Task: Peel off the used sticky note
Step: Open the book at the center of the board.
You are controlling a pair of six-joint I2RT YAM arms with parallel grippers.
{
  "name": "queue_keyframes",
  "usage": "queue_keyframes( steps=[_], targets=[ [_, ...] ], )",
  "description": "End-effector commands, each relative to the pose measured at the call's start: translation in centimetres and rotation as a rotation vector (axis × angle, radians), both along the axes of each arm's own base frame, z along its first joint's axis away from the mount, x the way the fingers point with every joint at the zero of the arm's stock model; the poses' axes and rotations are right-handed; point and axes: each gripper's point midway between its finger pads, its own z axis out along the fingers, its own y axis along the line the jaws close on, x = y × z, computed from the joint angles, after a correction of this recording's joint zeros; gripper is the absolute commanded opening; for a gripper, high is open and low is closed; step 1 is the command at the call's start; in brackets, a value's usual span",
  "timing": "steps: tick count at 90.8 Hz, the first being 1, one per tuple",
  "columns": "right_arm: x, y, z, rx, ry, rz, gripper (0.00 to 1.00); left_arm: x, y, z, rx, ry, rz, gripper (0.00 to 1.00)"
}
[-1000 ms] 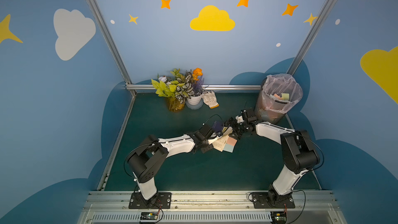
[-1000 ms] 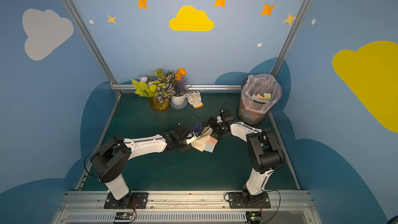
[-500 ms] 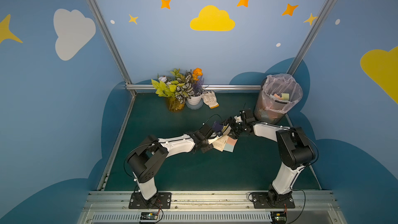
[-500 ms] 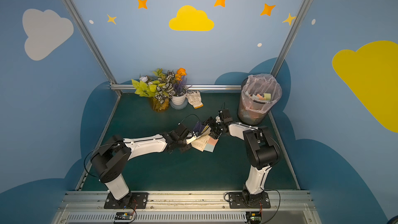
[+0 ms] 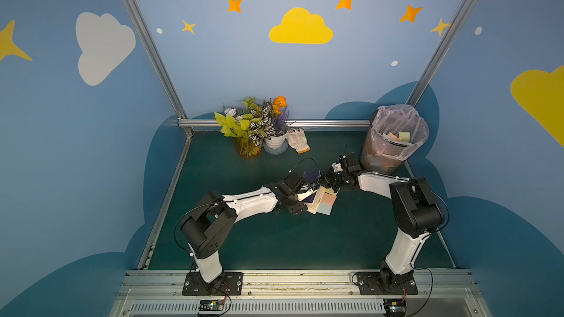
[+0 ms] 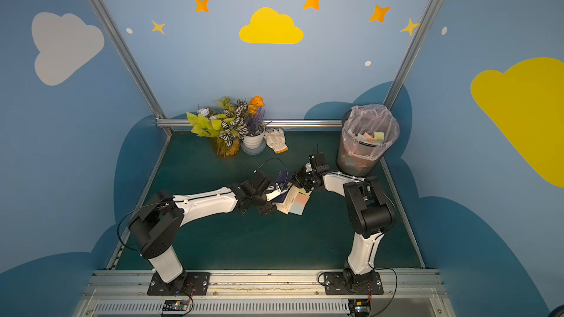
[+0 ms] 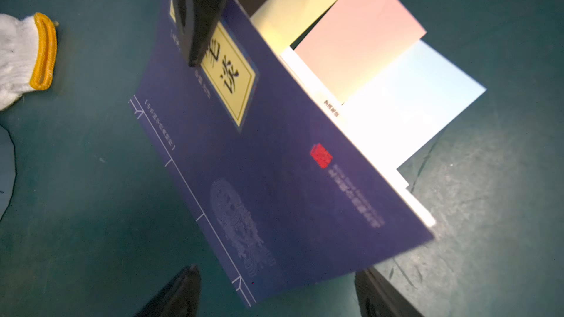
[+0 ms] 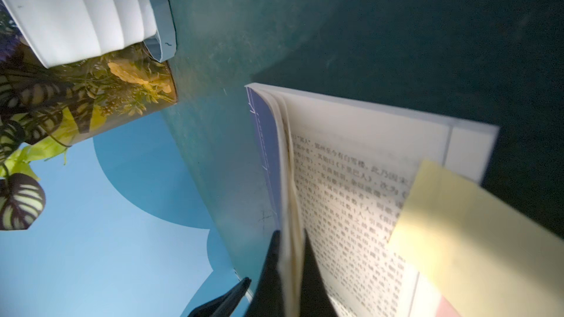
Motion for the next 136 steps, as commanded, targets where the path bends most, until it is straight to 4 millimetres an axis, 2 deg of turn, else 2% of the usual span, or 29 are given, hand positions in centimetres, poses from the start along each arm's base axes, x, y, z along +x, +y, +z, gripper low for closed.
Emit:
queue_keyframes(
  steps=[1, 17, 40, 55, 60, 70, 81, 88, 94, 102, 110, 128, 136],
  targets=[
    [0.5, 0.3, 1.8, -0.005, -0.023, 0.004, 0.00, -0.5, -0.7, 0.0, 0.000, 0.018, -0.038, 0.89],
    [0.8, 0.5, 2.4, -0.006, -0.017, 0.003, 0.00, -0.2, -1.7, 0.4, 0.005, -0.029, -0.057, 1.00],
    [0.6, 0.6, 2.4, -0.002, 0.007, 0.007, 0.00, 1.7, -3.6, 1.6, 0.022, -0.141, -0.044, 1.00],
    [0.4, 0.5, 2.3, -0.007, 0.013, 0.006, 0.00, 2.7, -4.0, 2.4, 0.018, -0.193, -0.016, 0.97],
    [0.4, 0.4, 2.4, -0.012, 0.012, 0.008, 0.03, 2.7, -3.9, 2.5, 0.022, -0.197, -0.013, 0.92],
    [0.5, 0.0, 2.3, -0.034, 0.011, 0.010, 0.12, 2.4, -3.6, 2.5, 0.023, -0.190, -0.017, 0.66],
    [0.8, -0.6, 2.5, -0.070, -0.004, 0.021, 0.23, 2.3, -2.9, 2.5, 0.017, -0.160, -0.006, 0.30],
    [0.9, -0.8, 2.8, -0.088, -0.017, 0.033, 0.30, 2.4, -2.3, 2.5, 0.007, -0.133, 0.012, 0.17],
    [1.0, -1.3, 2.9, -0.107, -0.025, 0.044, 0.40, 2.6, -1.7, 2.4, -0.005, -0.105, 0.031, 0.05],
    [1.1, -2.1, 3.6, -0.135, -0.044, 0.059, 0.59, 2.9, -0.8, 2.6, -0.030, -0.059, 0.064, 0.03],
    [0.9, -2.9, 4.3, -0.159, -0.072, 0.072, 0.68, 3.1, -0.1, 2.7, -0.070, 0.008, 0.095, 0.03],
    [0.5, -5.1, 4.9, -0.214, -0.118, 0.104, 0.67, 4.2, 1.7, 1.5, -0.199, 0.252, 0.244, 0.03],
    [0.1, -5.8, 4.1, -0.221, -0.109, 0.106, 0.66, 4.2, 2.0, 1.3, -0.321, 0.385, 0.279, 0.03]
  ],
)
